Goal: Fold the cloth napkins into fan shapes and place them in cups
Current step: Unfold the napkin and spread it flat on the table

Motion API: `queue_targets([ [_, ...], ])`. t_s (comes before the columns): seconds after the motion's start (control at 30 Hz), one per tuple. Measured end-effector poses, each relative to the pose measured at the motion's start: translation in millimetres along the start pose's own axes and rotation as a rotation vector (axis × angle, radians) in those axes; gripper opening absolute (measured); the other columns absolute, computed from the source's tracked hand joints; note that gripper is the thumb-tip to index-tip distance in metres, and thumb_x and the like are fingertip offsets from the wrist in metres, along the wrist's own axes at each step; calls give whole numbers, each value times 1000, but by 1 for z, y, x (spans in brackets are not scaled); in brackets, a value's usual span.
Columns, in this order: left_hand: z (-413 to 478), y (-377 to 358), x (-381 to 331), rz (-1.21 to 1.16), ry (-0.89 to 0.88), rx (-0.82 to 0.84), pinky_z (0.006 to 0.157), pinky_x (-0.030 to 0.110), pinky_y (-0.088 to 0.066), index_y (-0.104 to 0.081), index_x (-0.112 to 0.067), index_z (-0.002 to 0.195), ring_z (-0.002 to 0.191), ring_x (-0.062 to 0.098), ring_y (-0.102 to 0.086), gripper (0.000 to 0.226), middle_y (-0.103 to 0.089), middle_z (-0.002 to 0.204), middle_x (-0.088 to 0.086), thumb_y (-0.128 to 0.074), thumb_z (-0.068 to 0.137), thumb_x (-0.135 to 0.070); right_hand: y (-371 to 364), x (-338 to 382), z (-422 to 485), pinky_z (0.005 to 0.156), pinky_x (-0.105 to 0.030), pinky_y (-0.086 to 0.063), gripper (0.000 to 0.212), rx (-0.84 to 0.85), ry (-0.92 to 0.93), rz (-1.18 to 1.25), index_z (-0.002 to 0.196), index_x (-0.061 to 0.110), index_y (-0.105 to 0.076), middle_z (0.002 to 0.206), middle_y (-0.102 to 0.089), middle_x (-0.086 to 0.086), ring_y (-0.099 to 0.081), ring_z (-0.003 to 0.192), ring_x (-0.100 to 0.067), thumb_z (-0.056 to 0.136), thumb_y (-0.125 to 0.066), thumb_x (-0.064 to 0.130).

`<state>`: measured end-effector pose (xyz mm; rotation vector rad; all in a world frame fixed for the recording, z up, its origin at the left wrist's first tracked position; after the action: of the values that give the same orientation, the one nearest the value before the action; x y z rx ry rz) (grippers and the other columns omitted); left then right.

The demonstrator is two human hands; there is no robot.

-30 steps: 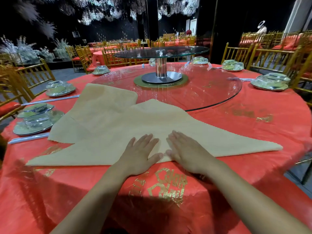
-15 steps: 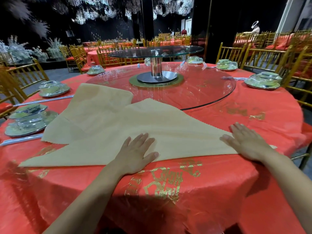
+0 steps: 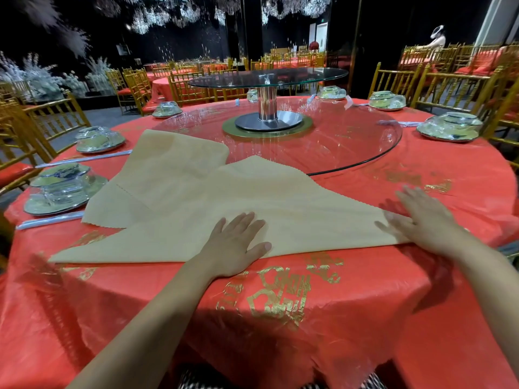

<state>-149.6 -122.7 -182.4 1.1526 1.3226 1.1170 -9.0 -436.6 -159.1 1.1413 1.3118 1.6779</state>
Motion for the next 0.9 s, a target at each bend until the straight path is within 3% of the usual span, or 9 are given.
queue_targets([
  [0.17, -1, 0, 0, 1, -2, 10, 116, 40, 6, -10, -31, 148, 145, 10, 6, 73, 1, 159, -3, -12, 83, -64, -23, 34, -12, 116, -34, -1, 66, 122, 85, -15, 148, 19, -10, 158, 2, -3, 3, 145, -16, 94, -30, 51],
  [0.33, -1, 0, 0, 4, 7, 11, 116, 40, 6, -11, -31, 149, 145, 10, 6, 64, 1, 159, -3, -20, 93, -61, -18, -9, -14, 116, -38, 1, 78, 143, -143, -86, 149, 16, -5, 158, 4, -5, 5, 145, -17, 88, -18, 64],
  [0.47, -1, 0, 0, -7, 6, 11, 116, 40, 6, -11, -31, 148, 145, 10, 6, 76, 0, 159, -4, -11, 81, -65, -10, -44, -11, 116, -39, 2, 80, 146, -288, -94, 149, 17, -6, 158, 6, -3, 6, 145, -17, 87, -17, 65],
  [0.63, 0, 0, 0, 9, 6, 11, 116, 40, 6, -10, -31, 149, 145, 10, 7, 63, 2, 159, -4, -20, 94, -61, 1, -51, -11, 117, -40, 5, 84, 97, -391, -61, 149, 14, -6, 157, 5, -4, 7, 145, -18, 85, -18, 67],
  [0.77, 0, -1, 0, 12, 9, 12, 116, 39, 7, -9, -31, 149, 145, 10, 7, 66, 2, 159, -4, -15, 92, -64, 5, -2, -12, 116, -38, 7, 78, -3, -183, -138, 149, 13, -3, 157, 8, -5, 11, 144, -17, 89, -25, 59],
  [0.83, 0, -1, 0, 20, 8, 3, 116, 39, 6, -10, -32, 148, 145, 9, 7, 80, 2, 159, -4, -5, 80, -72, -4, 31, -13, 116, -35, 8, 73, 41, -13, -124, 149, 16, -1, 157, 10, -3, 13, 144, -16, 92, -25, 56],
  [0.9, 0, -1, 1, 13, 12, 4, 116, 39, 6, -10, -32, 148, 145, 10, 7, 77, 1, 159, -4, -7, 82, -71, -16, 47, -15, 116, -34, 8, 73, 96, 60, -96, 149, 18, 0, 157, 11, -2, 13, 144, -14, 92, -22, 57],
])
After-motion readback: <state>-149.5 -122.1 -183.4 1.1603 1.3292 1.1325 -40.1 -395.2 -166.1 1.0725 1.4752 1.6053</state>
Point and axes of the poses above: each hand's wrist, its own z-axis towards the middle knuckle, its own y-axis out of the back of the hand, x = y × z, the point moved 1 cm from there along z, towards the middle knuckle
